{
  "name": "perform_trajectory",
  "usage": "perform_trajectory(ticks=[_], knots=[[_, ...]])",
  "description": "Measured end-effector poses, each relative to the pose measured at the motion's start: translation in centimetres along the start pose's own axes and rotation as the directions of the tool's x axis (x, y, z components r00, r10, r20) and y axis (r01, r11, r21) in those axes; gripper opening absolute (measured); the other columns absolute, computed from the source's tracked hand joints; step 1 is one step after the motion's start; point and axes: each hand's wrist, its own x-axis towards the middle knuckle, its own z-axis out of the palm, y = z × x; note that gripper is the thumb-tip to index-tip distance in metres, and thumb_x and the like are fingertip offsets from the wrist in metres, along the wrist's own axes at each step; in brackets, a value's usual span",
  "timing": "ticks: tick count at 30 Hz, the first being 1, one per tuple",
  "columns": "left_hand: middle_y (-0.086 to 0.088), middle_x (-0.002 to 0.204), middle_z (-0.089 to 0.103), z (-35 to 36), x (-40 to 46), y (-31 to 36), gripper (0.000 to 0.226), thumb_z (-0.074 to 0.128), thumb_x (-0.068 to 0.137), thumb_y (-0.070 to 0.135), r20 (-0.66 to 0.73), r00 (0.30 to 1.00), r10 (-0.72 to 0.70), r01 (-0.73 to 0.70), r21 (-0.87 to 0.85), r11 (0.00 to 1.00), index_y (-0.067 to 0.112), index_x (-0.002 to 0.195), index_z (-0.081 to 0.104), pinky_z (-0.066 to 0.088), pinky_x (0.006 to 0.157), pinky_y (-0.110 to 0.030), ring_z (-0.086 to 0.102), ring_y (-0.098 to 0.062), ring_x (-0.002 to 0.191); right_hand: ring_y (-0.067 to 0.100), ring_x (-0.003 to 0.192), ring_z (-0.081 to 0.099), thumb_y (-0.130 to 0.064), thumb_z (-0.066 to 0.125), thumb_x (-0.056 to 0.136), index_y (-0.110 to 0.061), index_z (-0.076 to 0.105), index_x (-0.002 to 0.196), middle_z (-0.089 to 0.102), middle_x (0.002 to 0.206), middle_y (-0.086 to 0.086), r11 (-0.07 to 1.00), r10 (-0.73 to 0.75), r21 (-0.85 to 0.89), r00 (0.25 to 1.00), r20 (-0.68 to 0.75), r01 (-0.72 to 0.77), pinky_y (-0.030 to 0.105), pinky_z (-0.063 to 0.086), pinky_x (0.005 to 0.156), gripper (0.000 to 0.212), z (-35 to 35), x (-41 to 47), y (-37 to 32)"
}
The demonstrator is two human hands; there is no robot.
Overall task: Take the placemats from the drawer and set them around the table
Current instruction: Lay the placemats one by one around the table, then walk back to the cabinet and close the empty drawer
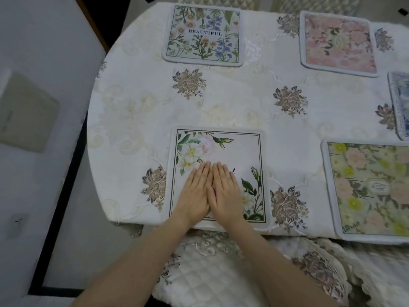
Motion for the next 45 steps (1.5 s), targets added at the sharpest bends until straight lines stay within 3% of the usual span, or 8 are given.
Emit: perform_trajectory(ticks=[5,13,17,19,22,26,34,45], knots=[[-0.013,0.161,0.002,-0.1,-1.5,-2.7,0.066,0.019,0.101,0.043,0.022,0.999,0.036,-0.036,0.019,0.999,0.002,0.152,0.008,0.005,0.12,-0.039,-0.002,-0.021,0.149,0.017,0.148,0.011,-0.039,0.02,0.101,-0.012,0.019,0.153,0.017,0.159,0.003,0.984,-0.055,-0.168,0.998,0.044,0.062,0.037,0.009,0.119,0.058,-0.6,-0.4,2.5],[-0.012,0.159,0.011,-1.5,-3.5,-5.9,0.068,0.017,0.1,0.048,0.081,0.995,0.054,-0.056,0.023,0.998,0.003,0.151,0.016,0.01,0.118,-0.036,0.01,-0.021,0.148,0.008,0.147,-0.007,-0.044,0.015,0.101,-0.019,0.005,0.154,0.0,0.161,-0.005,0.977,-0.024,-0.209,0.993,0.117,0.048,0.03,-0.002,0.12,0.059,-4.3,-2.1,8.0],[-0.006,0.159,0.016,-2.9,-4.0,-6.5,0.069,0.017,0.097,0.051,0.131,0.99,0.044,-0.042,-0.016,0.999,0.01,0.152,0.02,0.014,0.118,-0.033,0.017,-0.019,0.146,0.015,0.149,0.002,-0.044,0.012,0.098,-0.017,0.006,0.153,0.005,0.161,-0.001,0.972,0.002,-0.233,0.987,0.164,0.037,0.032,0.002,0.12,0.062,-5.4,-1.8,7.2],[-0.004,0.157,0.025,-4.9,-3.3,-6.4,0.075,0.011,0.088,0.052,0.171,0.985,0.002,0.007,-0.052,0.999,0.013,0.15,0.029,0.022,0.117,-0.034,0.026,-0.02,0.144,0.021,0.147,0.015,-0.038,0.022,0.101,-0.014,0.015,0.153,0.019,0.16,0.005,0.982,0.052,-0.191,0.981,0.186,-0.015,0.036,0.015,0.119,0.058,-6.6,-1.3,5.5],[-0.01,0.125,0.06,-8.8,-2.7,-6.6,0.073,0.013,0.083,0.047,0.1,0.995,-0.006,0.012,-0.066,0.998,0.008,0.124,0.059,0.045,0.091,-0.039,0.053,-0.029,0.115,0.024,0.124,0.047,-0.029,0.034,0.102,-0.016,0.028,0.15,0.049,0.138,0.009,0.996,0.093,-0.027,0.979,0.183,-0.09,0.036,0.043,0.096,0.05,-9.2,-0.5,1.7],[-0.008,0.09,0.067,-14.4,-5.2,-7.5,0.047,0.032,0.088,0.034,-0.178,0.983,-0.033,0.029,-0.025,0.999,0.006,0.1,0.068,0.051,0.067,-0.038,0.061,-0.029,0.083,0.02,0.124,0.045,-0.03,0.037,0.101,-0.019,0.035,0.148,0.052,0.137,0.003,0.998,-0.059,0.027,0.993,0.106,0.057,0.03,0.041,0.087,0.048,-12.3,-0.1,-5.1],[-0.006,0.124,0.063,-20.1,-16.3,-8.8,0.044,0.045,0.093,0.032,-0.472,0.867,-0.159,0.125,-0.103,0.987,0.009,0.126,0.061,0.045,0.099,-0.039,0.056,-0.026,0.118,0.022,0.125,0.05,-0.035,0.034,0.098,-0.009,0.052,0.135,0.057,0.133,0.007,0.938,-0.326,0.054,0.922,-0.207,0.343,0.038,0.044,0.101,0.049,-13.3,-3.2,-16.5],[-0.005,0.144,0.048,-17.4,-31.1,-21.0,0.055,0.029,0.098,0.046,-0.29,0.908,-0.302,0.253,-0.195,0.948,0.018,0.143,0.043,0.025,0.114,-0.04,0.037,-0.023,0.138,0.031,0.133,0.041,-0.036,0.037,0.095,-0.014,0.048,0.14,0.048,0.143,0.01,0.958,-0.287,-0.002,0.954,-0.088,0.288,0.046,0.036,0.108,0.051,-1.4,-7.5,-31.0]])
